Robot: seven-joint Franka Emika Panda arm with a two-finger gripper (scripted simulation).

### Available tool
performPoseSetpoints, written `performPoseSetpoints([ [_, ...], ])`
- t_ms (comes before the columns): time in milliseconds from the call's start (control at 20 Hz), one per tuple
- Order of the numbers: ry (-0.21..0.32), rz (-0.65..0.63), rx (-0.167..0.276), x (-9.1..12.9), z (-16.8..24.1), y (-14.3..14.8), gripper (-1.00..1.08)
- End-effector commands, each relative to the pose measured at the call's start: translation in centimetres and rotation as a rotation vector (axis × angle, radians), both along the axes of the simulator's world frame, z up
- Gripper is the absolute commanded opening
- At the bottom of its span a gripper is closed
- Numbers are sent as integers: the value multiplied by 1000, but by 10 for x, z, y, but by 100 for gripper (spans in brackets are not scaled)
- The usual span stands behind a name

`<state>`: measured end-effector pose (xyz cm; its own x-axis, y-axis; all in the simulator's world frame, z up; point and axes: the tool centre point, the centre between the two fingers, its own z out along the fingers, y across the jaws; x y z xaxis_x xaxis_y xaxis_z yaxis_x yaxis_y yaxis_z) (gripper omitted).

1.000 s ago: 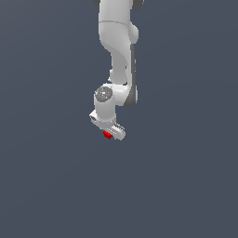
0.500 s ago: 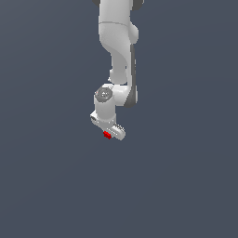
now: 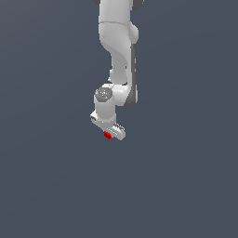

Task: Pick up the red cube and move it to a goal position.

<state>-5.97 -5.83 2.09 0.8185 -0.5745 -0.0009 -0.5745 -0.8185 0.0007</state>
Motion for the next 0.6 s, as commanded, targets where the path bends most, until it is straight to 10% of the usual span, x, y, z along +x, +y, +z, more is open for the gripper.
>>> performPoseSetpoints([
  [0, -1, 0, 0, 1, 4, 1, -100],
  [550, -1, -1, -1, 19, 62, 19, -100],
])
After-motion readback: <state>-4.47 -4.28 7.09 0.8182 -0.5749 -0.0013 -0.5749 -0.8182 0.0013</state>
